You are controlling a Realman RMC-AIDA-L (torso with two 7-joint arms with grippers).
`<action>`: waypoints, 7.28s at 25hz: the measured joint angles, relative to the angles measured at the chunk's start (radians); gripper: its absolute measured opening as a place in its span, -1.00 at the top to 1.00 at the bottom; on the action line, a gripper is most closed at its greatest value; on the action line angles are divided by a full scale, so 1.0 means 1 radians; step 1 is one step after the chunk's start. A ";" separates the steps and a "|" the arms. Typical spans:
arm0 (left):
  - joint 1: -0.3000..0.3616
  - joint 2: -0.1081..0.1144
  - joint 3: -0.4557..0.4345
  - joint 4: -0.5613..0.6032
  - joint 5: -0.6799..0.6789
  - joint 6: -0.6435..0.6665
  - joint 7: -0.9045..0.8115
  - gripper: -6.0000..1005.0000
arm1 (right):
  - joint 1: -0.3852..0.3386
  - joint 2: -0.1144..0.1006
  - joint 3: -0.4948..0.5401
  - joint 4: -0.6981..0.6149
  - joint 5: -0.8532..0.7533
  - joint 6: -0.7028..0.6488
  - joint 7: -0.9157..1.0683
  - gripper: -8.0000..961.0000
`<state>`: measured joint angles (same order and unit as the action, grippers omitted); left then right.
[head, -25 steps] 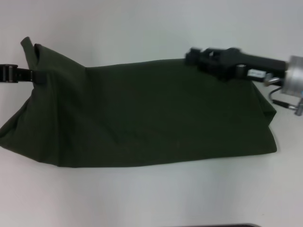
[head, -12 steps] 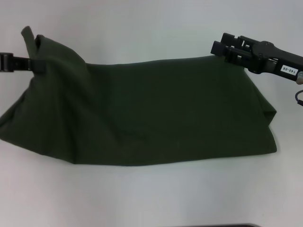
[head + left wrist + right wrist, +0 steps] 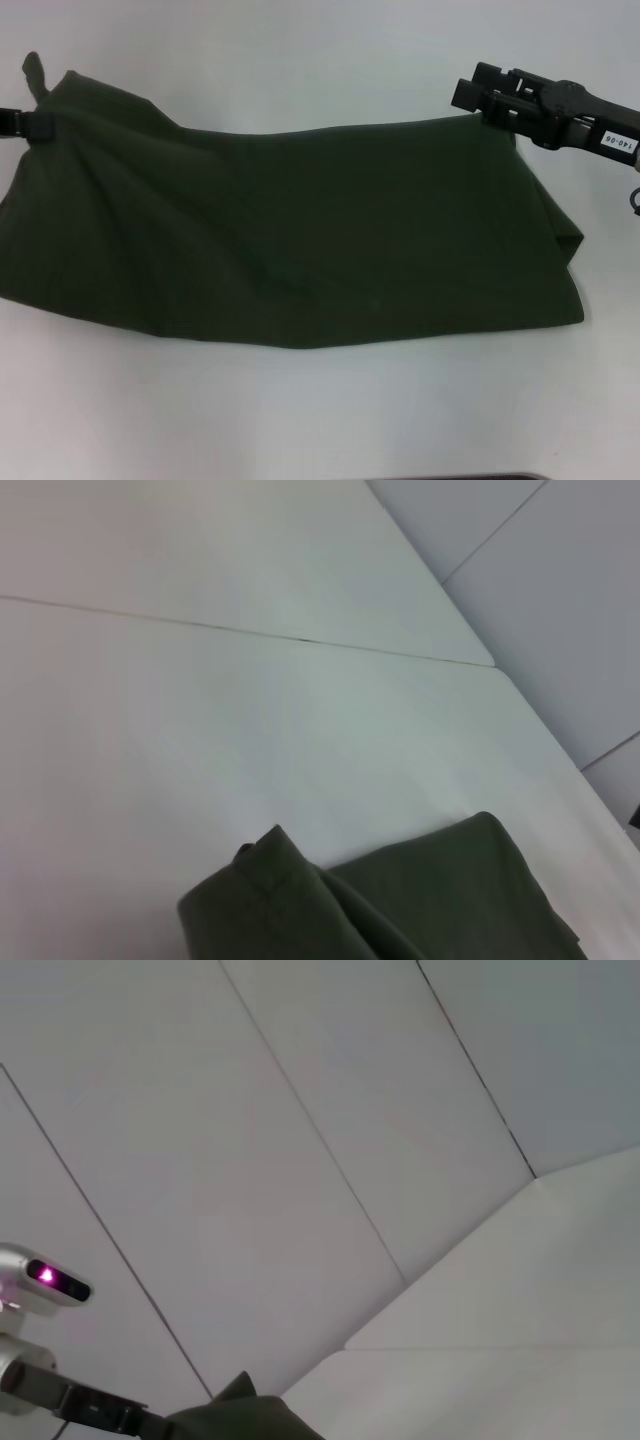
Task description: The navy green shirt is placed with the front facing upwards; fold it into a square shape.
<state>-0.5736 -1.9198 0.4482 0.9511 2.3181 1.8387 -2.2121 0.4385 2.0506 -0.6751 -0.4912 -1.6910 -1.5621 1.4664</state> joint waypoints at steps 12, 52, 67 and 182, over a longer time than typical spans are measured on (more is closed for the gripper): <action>0.004 0.052 -0.014 -0.072 0.000 -0.024 0.022 0.94 | 0.008 -0.001 0.005 0.000 0.001 -0.001 0.000 -0.49; -0.152 -0.221 0.058 -0.104 -0.176 0.043 0.015 0.90 | -0.108 -0.077 0.208 -0.024 0.001 -0.087 0.016 -0.47; -0.255 -0.251 0.312 -0.384 -0.414 -0.216 0.083 0.85 | -0.182 -0.118 0.263 -0.026 -0.007 -0.184 0.035 -0.47; 0.104 -0.220 0.240 -0.347 -0.695 -0.230 0.697 -0.92 | 0.098 -0.052 0.146 -0.023 -0.541 0.161 0.710 -0.47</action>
<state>-0.4698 -2.1397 0.6885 0.6045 1.6228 1.6092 -1.5153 0.5363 1.9984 -0.5292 -0.5143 -2.2325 -1.4013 2.1764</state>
